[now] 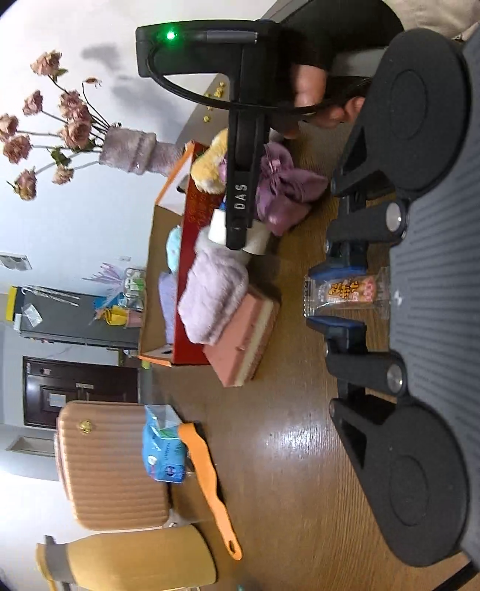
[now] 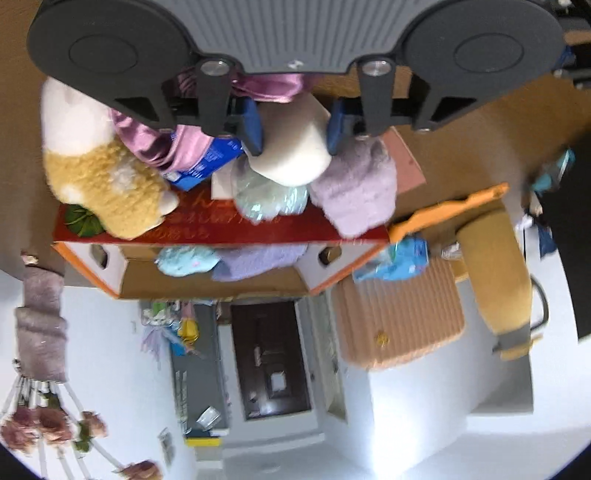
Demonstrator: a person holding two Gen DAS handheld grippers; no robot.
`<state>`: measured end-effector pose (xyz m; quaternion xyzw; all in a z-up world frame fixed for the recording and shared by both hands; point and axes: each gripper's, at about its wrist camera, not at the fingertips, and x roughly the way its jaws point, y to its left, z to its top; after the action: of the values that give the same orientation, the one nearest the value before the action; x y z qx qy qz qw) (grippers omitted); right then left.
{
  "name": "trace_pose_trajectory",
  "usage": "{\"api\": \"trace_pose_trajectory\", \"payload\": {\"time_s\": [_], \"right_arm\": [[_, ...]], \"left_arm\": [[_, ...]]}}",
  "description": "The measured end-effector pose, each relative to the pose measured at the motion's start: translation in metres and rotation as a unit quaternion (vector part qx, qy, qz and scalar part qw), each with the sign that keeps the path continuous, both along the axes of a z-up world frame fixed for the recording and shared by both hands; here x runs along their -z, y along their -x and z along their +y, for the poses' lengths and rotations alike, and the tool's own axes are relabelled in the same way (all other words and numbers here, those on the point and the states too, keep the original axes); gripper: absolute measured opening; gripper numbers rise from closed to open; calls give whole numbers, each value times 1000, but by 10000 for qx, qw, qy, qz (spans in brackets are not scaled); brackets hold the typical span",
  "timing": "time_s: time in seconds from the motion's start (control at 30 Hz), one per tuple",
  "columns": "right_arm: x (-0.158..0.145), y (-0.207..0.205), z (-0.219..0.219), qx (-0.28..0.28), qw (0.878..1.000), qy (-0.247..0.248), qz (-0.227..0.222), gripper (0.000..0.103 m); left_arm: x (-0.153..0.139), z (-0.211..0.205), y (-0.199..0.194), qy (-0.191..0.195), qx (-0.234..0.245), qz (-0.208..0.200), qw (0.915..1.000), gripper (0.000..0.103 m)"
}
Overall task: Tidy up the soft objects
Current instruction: 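Grasp the white foam roll with the right tool while the left tool grasps the snack packet, then drop the foam roll and snack packet into the box, opening both tools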
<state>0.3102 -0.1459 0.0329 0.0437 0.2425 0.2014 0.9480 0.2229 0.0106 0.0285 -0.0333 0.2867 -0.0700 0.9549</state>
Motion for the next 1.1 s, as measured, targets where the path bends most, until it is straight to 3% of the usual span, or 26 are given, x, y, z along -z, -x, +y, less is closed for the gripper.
{"api": "trace_pose_trajectory", "payload": {"time_s": [0.23,0.33,0.47,0.57,0.7,0.87,0.93,1.03,1.1], "right_arm": [[-41,83,-50,-34,9945,-674,-806,34],[-40,104,-77,27,9950,-739,-669,34],[-42,93,-103,271,9959,-661,-546,34],[-54,55,-120,269,9964,-553,-581,34],[-77,-43,-124,178,9990,-121,-384,36],[-80,-196,-106,106,9974,277,656,36],[-75,-249,-90,106,9912,709,1111,37],[-61,-302,-66,375,9780,1535,1361,44],[-49,-325,-54,318,9705,1774,1599,48]], "left_arm": [[-20,-14,21,67,167,-255,9995,21],[-25,-20,11,259,289,-192,9991,21],[-53,-14,-27,791,628,-217,9947,21],[-81,-10,-83,719,813,-215,9939,21],[-88,-7,-188,397,732,354,9959,21],[-60,-16,-305,-256,698,1176,9903,22],[-44,-18,-332,-559,737,1310,9871,24],[-21,-16,-354,-932,620,1494,9824,31],[-17,-12,-356,-1005,596,1470,9822,46]]}}
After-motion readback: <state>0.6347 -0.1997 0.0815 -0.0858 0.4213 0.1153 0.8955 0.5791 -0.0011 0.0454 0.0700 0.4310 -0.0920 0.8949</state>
